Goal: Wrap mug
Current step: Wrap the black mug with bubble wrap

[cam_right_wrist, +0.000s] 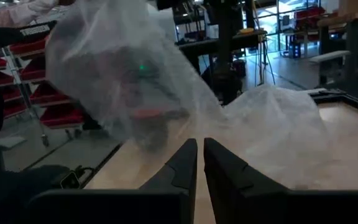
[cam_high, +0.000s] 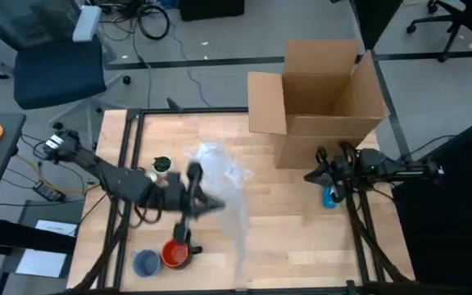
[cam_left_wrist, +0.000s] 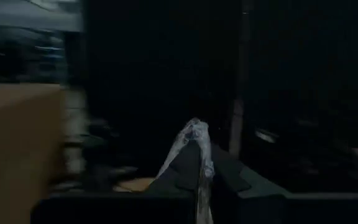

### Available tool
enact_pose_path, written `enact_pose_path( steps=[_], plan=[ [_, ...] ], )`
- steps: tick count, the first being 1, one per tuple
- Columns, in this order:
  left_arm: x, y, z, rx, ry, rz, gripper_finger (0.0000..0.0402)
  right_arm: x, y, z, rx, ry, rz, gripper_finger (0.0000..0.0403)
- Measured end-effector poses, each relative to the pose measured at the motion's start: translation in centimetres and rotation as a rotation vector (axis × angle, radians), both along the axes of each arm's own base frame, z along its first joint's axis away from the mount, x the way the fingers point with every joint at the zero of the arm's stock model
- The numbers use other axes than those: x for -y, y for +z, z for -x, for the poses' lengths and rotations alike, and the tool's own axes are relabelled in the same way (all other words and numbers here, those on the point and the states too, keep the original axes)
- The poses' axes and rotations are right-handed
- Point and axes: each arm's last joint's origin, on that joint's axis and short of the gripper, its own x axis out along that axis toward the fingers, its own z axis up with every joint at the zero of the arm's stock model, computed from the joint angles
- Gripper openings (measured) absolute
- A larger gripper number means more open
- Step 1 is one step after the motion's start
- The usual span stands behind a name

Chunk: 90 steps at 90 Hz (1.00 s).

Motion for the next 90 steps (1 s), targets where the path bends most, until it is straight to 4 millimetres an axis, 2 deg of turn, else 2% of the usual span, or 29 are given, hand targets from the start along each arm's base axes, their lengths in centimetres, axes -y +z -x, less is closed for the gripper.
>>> enact_pose_path(
  steps=[23,38,48,61,73,90],
  plan=[
    [-6.4,3.2,2.5,0.137,0.171,0.081,0.0,0.0,0.0,0.0,0.006,-0.014,0.037,0.0007],
    [-9.0,4.8,4.2,0.254,0.206,0.128,0.0,0.3,0.4,0.0,0.066,-0.121,0.219,0.0007],
    [-10.4,5.8,5.7,0.324,0.246,0.15,0.0,0.3,0.5,0.0,0.08,-0.131,0.264,0.0007],
    [-12.1,7.5,8.6,0.422,0.316,0.194,0.0,0.3,0.5,0.0,0.083,-0.133,0.293,0.0007],
    [-13.0,8.9,10.7,0.504,0.358,0.219,0.0,0.2,0.7,0.1,0.095,-0.098,0.219,0.0007],
    [-13.5,9.6,11.7,0.538,0.399,0.228,0.0,0.1,2.1,0.4,0.216,-0.023,-0.088,0.0007]
  ],
)
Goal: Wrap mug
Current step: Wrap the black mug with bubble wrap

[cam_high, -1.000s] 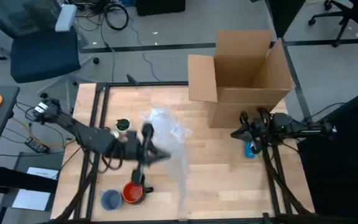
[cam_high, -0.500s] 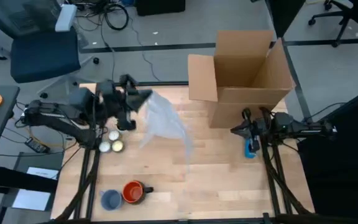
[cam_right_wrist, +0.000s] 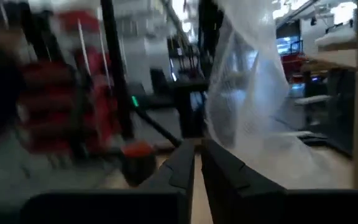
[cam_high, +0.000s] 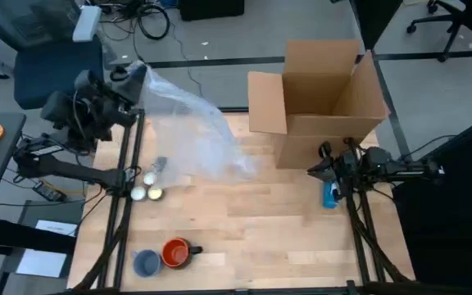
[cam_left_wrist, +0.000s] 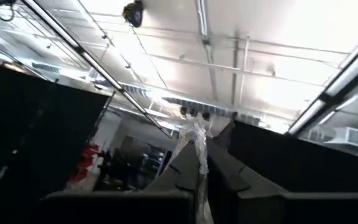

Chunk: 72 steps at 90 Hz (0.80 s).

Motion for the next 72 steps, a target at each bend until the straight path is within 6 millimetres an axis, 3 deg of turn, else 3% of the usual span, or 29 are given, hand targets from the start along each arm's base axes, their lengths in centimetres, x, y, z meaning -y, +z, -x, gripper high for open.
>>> enact_pose_path(
  steps=[8,18,29,44,63,72],
  plan=[
    [0.0,-0.1,-0.4,-0.013,-0.021,-0.015,0.0,0.1,1.1,0.4,0.115,-0.006,-0.046,0.0007],
    [0.1,-0.9,-2.2,-0.099,-0.085,-0.056,0.0,0.2,2.3,1.1,0.258,-0.026,-0.068,0.0007],
    [0.2,-2.2,-5.0,-0.21,-0.211,-0.127,0.0,0.2,2.4,0.8,0.268,-0.053,-0.063,0.0007],
    [0.7,-3.5,-8.1,-0.264,-0.461,-0.218,0.0,0.1,1.8,-1.4,0.171,-0.041,-0.037,0.0007],
    [2.5,-5.0,-9.4,-0.34,-0.9,-0.584,0.0,-1.1,2.3,-5.1,0.124,0.074,0.045,0.0001],
    [3.7,-5.2,-9.3,-0.324,-1.014,-0.657,0.0,-2.1,3.4,-7.1,0.099,0.138,0.084,0.0001]
  ],
)
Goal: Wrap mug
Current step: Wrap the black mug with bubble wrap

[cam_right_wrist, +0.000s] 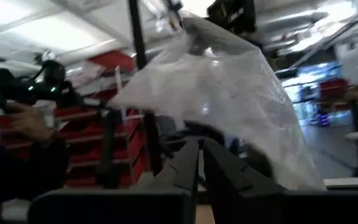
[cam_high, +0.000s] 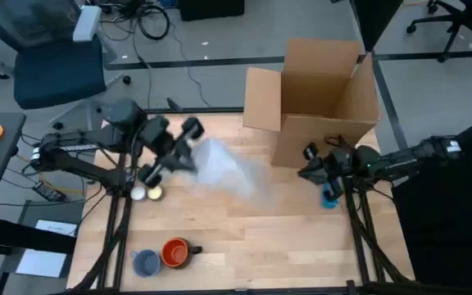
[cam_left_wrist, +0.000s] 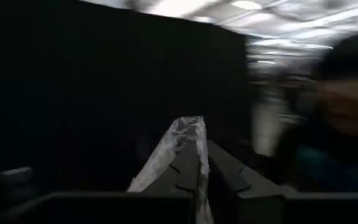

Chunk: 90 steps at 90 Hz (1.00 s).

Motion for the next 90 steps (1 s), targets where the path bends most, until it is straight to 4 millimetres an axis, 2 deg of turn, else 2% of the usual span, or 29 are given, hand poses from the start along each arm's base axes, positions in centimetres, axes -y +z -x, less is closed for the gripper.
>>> enact_pose_path(
  steps=[15,36,50,64,71,79,90],
  plan=[
    [1.8,-0.8,-0.1,0.001,-0.093,-0.093,0.0,-2.6,1.5,-3.2,-0.015,0.039,0.121,0.0],
    [3.7,-2.4,0.1,-0.02,-0.182,-0.232,0.0,-7.2,2.3,-6.5,-0.056,-0.119,0.259,0.0],
    [4.8,-3.1,0.2,-0.015,-0.181,-0.291,0.0,-9.7,1.3,-8.7,-0.116,-0.171,0.321,0.0],
    [5.6,-2.2,0.3,0.035,-0.089,-0.246,0.0,-11.0,0.4,-10.9,-0.174,-0.226,0.336,0.0],
    [5.6,-1.3,0.4,0.095,-0.044,-0.201,0.0,-11.3,0.7,-11.3,-0.179,-0.266,0.324,0.0],
    [5.5,-1.1,-0.4,0.101,-0.041,-0.148,0.0,-12.0,1.6,-11.2,-0.154,-0.298,0.336,0.0],
    [5.4,-2.8,-3.5,0.006,-0.031,-0.109,0.0,-13.3,3.5,-9.6,-0.103,-0.366,0.402,0.0]
  ],
)
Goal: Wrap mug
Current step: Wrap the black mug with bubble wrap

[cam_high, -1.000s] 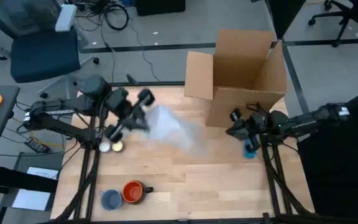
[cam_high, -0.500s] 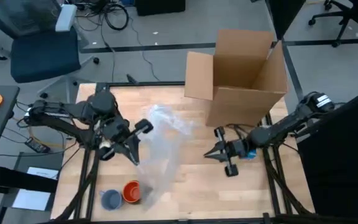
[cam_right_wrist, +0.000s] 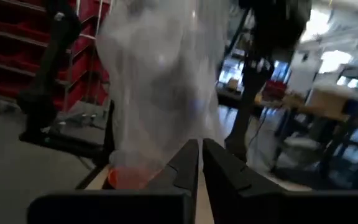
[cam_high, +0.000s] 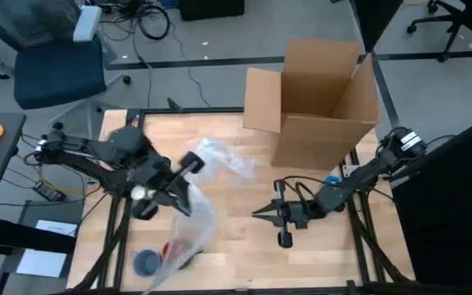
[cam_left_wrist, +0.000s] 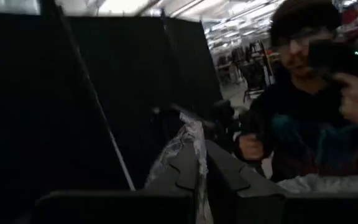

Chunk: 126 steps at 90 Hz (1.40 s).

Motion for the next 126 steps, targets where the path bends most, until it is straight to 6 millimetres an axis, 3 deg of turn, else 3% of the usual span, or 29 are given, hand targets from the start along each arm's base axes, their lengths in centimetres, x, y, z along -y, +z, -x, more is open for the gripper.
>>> enact_pose_path(
  steps=[11,21,36,56,69,85,108,126],
  plan=[
    [0.6,-2.6,-4.6,-0.049,-0.004,0.095,0.0,-0.9,2.0,2.4,0.034,-0.077,0.012,0.0],
    [1.0,-6.3,-9.1,-0.103,-0.029,0.203,0.0,-1.4,3.7,4.9,0.065,-0.079,-0.028,0.0],
    [-0.5,-12.1,-14.3,-0.175,0.118,0.353,0.0,-2.3,5.5,8.0,0.103,-0.007,-0.053,0.0],
    [-2.5,-20.5,-19.5,-0.33,0.312,0.397,0.0,-3.2,5.4,9.5,0.058,-0.005,-0.05,0.0],
    [-3.3,-23.2,-21.3,-0.387,0.343,0.427,0.0002,-3.9,3.9,8.9,-0.033,-0.032,0.018,0.0],
    [-4.5,-24.7,-21.7,-0.452,0.373,0.396,0.0026,-4.4,2.2,7.9,-0.108,-0.064,0.049,0.0],
    [-8.1,-21.7,-20.8,-0.423,0.283,0.372,0.0105,-4.5,0.6,6.9,-0.184,-0.187,0.074,0.0],
    [-8.0,-19.4,-20.1,-0.384,0.173,0.341,0.0142,-4.4,-0.4,6.2,-0.219,-0.212,0.076,0.0]
  ],
)
